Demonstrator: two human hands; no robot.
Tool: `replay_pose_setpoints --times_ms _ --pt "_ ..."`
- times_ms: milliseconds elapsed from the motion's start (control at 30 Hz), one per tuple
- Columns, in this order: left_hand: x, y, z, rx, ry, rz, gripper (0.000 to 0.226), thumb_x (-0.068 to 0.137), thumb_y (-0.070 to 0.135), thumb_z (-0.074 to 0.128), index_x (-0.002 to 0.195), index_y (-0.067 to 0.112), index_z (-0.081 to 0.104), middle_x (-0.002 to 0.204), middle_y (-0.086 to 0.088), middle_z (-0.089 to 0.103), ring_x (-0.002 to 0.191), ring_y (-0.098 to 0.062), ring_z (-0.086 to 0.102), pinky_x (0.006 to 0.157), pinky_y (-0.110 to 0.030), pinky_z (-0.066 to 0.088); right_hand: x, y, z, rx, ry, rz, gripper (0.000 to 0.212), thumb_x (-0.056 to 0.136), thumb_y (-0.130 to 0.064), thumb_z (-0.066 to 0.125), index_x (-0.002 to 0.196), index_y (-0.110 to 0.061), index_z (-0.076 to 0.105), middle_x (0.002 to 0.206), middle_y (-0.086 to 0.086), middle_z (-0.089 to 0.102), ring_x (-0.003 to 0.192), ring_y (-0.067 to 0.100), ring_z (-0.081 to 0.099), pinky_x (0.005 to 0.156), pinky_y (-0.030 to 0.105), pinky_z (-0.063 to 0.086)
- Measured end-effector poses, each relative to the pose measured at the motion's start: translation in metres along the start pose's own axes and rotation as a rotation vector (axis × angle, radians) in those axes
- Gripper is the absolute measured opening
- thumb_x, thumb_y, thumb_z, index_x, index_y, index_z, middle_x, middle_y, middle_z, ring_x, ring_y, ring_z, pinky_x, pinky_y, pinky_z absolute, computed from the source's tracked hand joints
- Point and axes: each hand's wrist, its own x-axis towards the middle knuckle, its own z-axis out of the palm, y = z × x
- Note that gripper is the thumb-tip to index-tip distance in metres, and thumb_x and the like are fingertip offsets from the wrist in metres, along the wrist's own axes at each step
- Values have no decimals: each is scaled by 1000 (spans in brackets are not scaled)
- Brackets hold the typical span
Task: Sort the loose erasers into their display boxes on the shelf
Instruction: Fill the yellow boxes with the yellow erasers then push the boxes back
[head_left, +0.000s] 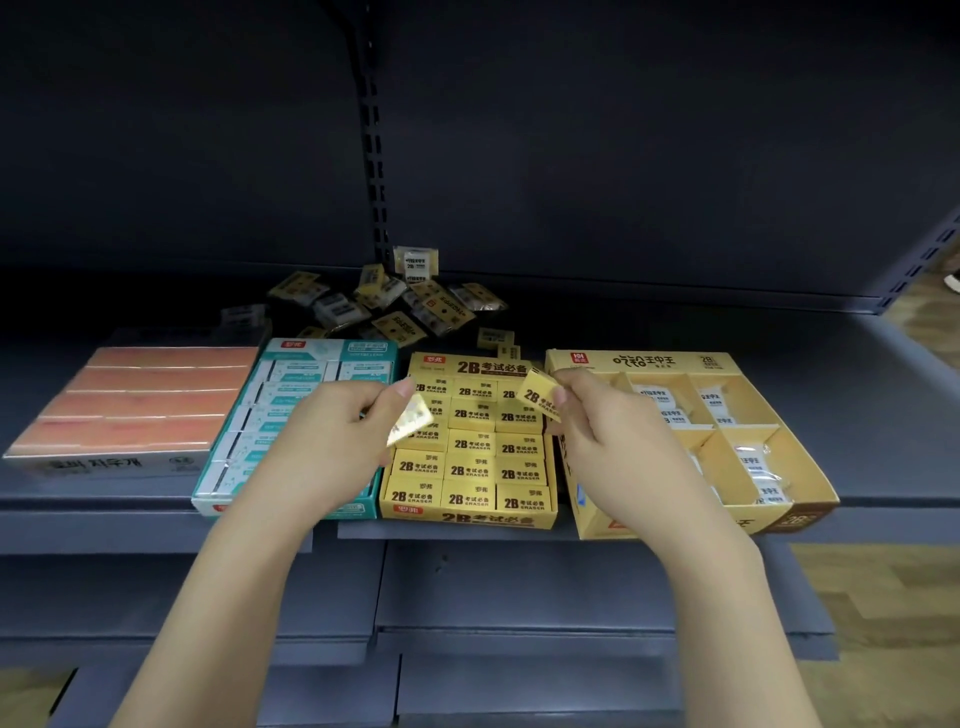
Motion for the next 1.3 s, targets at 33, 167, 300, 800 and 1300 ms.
replay_pose_setpoints --times_ms 33,167,300,800,1300 --pt "0 1 1 -9 -18 5 37 92 44 43 89 16 65 77 -8 67 56 -20 63 49 -33 45 0 0 -1 -1 -7 -4 34 101 -28 31 127 -16 51 66 -9 47 47 3 40 47 15 35" --pt "3 4 5 8 -69 78 13 94 35 46 97 33 58 90 12 61 56 -2 65 46 -11 42 1 -1 0 -29 5 -38 23 100 -30 39 116 -18 50 69 -8 53 61 6 44 50 19 28" --pt "4 8 6 137 -87 208 20 94 28 49 108 25 63 90 15 58 74 -5 61 54 -7 42 1 -4 2 -89 -3 -44 11 97 -33 45 100 -23 48 76 -11 49 96 16 42 75 31 36" --pt "22 14 35 476 -109 436 21 94 29 50 110 30 64 106 13 63 109 -12 41 97 -31 29 8 -16 7 -425 111 63 15 91 -39 55 97 -30 67 93 -10 65 105 17 39 68 33 9" --pt "23 2 39 525 -26 491 27 85 44 59 109 33 65 113 15 52 106 -10 36 86 -28 22 9 -15 18 -488 21 38 26 95 -23 49 104 -39 67 114 -13 58 110 19 34 69 34 8"
